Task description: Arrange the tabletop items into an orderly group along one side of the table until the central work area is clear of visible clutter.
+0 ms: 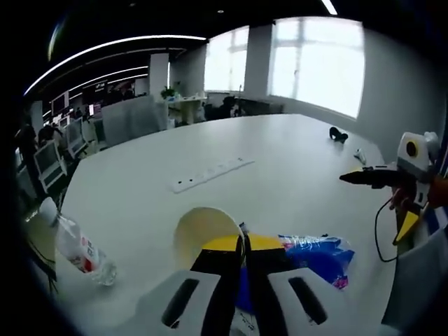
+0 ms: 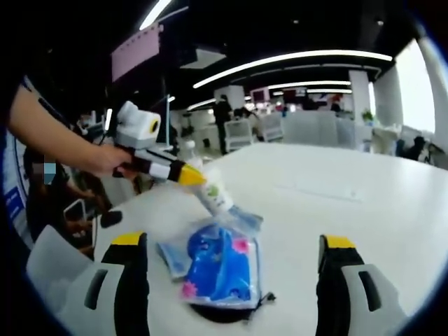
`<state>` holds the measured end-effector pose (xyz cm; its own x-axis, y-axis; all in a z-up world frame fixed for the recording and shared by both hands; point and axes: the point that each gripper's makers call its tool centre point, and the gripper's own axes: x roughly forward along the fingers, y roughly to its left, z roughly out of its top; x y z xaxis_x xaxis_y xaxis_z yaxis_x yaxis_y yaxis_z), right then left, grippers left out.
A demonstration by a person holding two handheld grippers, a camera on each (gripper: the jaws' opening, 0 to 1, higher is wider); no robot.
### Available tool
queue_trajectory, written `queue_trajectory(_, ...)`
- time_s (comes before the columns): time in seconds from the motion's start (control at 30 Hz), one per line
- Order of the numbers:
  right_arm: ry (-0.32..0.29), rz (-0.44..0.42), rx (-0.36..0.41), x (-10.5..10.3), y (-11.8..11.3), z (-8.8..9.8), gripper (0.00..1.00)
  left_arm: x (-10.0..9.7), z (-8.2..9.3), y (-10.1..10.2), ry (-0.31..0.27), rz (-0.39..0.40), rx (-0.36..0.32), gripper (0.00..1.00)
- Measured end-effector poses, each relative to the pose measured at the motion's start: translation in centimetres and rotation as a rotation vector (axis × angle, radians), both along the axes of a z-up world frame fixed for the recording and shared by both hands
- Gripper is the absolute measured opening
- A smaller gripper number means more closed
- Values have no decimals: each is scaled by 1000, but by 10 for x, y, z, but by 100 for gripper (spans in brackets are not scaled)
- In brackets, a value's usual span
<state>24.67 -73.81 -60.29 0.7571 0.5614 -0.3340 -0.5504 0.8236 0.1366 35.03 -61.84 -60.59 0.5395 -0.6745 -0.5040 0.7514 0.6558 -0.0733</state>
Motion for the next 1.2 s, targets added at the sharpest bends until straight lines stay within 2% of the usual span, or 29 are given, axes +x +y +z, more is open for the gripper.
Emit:
queue_trajectory(0.27, -23, 23, -6, 1, 8, 9, 100, -1, 14, 11, -35, -6, 37, 1)
queue_trajectory(0.43, -44, 41, -9, 1, 15, 19, 100, -3, 20, 16, -47, -1, 39, 1)
queue_trajectory(0.63, -50, 61, -16, -2, 21, 20, 100, -3, 28, 22, -60, 9, 37, 1)
queue_trajectory(1.07, -66, 61, 12, -4, 22, 31, 100, -1, 33, 34, -74, 40, 44, 1)
queue_trajectory(1.2, -64, 70, 2, -4, 25, 29, 100, 0, 32, 37, -65, 58, 34, 1)
